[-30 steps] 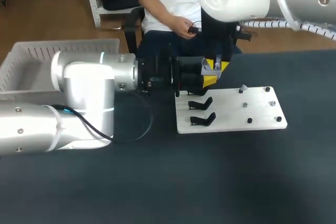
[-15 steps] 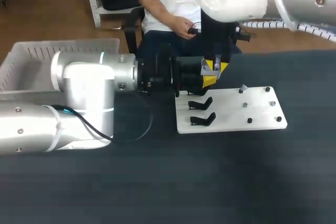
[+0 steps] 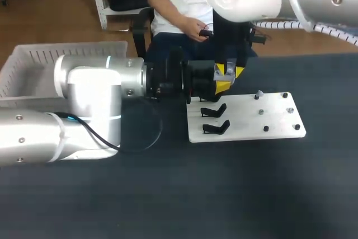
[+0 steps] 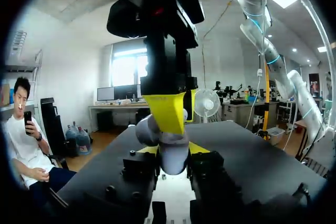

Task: Pick up each earbud case from the left stands, insert the matching earbuds, close the lid, and place the case in the box.

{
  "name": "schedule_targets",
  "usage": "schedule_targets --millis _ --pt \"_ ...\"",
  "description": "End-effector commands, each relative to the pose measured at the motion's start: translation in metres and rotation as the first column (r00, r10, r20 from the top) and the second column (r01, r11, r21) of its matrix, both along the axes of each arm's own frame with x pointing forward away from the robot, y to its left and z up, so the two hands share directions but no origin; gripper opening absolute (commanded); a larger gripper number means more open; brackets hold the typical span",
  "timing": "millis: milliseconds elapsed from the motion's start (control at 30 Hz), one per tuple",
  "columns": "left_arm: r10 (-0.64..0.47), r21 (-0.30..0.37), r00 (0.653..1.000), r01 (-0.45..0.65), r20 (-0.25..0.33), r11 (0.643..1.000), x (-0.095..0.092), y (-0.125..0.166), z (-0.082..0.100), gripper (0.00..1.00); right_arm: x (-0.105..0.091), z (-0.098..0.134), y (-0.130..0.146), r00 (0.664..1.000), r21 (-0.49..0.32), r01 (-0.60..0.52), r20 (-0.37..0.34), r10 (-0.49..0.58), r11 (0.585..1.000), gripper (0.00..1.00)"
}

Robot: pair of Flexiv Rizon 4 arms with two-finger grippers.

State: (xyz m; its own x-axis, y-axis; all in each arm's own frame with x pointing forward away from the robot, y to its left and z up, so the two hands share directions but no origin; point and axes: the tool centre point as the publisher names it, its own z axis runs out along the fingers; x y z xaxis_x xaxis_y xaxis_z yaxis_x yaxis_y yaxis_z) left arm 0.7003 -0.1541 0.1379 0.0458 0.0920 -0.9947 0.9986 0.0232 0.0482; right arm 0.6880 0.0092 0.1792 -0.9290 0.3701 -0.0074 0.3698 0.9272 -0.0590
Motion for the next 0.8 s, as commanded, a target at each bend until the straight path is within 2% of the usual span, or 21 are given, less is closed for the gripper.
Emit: schedule_targets --millis 33,300,600,800 --pt "0.003 -0.004 1.0 -0.003 0.003 1.0 -0.001 -0.001 0.002 0.0 0.0 -0.002 0.001 1.0 0.0 0.002 0.004 -0.002 1.0 0.39" --pt "0.003 -0.004 1.0 -0.003 0.003 1.0 -0.001 -0.001 0.002 0.0 -0.003 0.004 0.002 1.0 0.008 -0.006 0.019 0.006 1.0 0.41" --pt "0.003 -0.004 1.0 -0.003 0.003 1.0 -0.001 -0.001 0.002 0.0 -0.017 0.011 0.003 0.999 0.045 -0.022 0.036 0.021 0.999 0.44" --pt "0.003 -0.004 1.0 -0.003 0.003 1.0 -0.001 -0.001 0.002 0.0 -0.025 0.012 0.003 0.999 0.044 -0.026 0.034 0.025 0.999 0.42"
